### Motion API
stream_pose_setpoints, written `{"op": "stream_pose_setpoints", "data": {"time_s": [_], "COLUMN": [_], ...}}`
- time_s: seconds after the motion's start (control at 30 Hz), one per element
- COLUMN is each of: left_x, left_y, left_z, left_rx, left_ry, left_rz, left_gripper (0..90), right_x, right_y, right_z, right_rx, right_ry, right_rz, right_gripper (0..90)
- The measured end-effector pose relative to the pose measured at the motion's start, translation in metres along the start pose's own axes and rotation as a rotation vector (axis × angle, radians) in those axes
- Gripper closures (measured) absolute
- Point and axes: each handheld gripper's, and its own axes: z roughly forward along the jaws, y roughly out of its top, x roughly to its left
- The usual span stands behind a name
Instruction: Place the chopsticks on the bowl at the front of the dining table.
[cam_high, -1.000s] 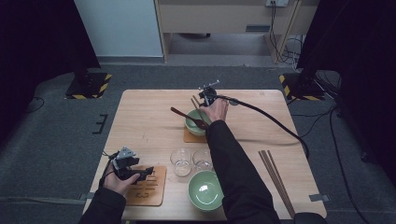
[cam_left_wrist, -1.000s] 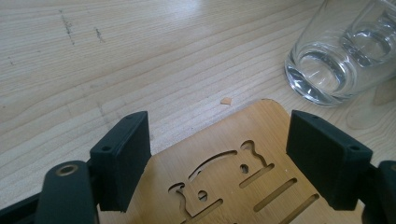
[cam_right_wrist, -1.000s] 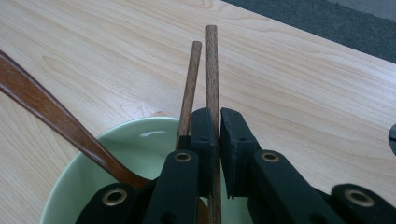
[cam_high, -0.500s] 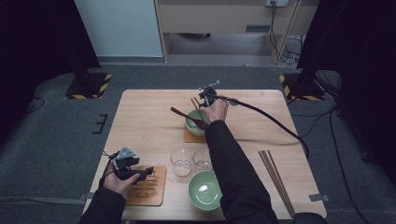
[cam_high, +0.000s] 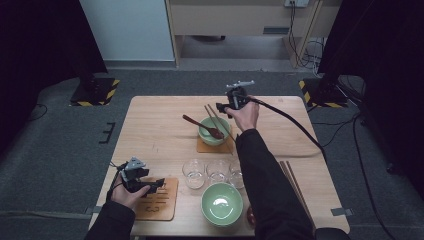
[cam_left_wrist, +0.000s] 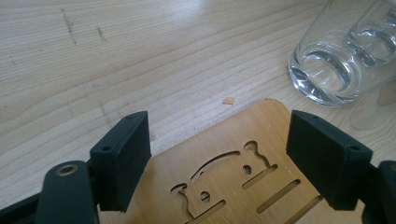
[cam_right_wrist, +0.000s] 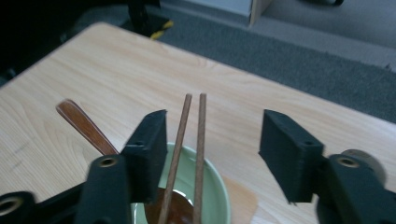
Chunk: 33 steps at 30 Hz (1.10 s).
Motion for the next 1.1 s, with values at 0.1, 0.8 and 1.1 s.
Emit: {"op": "stream_pose_setpoints", "data": {"time_s": [0.1,0.8,1.1], "left_x": [0.000,-0.002,-0.002], "left_y": [0.001,-0.001,-0.001], "left_z": [0.002,0.005,0.005], "left_rx": [0.005,0.022,0.026], "left_ry": [0.000,0.005,0.007], "left_rz": [0.001,0.008,0.008], "left_gripper": [21.3,21.0,20.9], "right_x": [-0.010,-0.035,-0.029], "right_y": [-0.001,-0.098,-0.120], "right_z": [-0.021,-0.071,-0.070], "right_rx": [-0.048,-0.047,-0.019], "right_ry": [0.016,0.038,0.038], "right_rz": [-0.013,-0.105,-0.177], "right_gripper": [30.4,19.8,19.0]}}
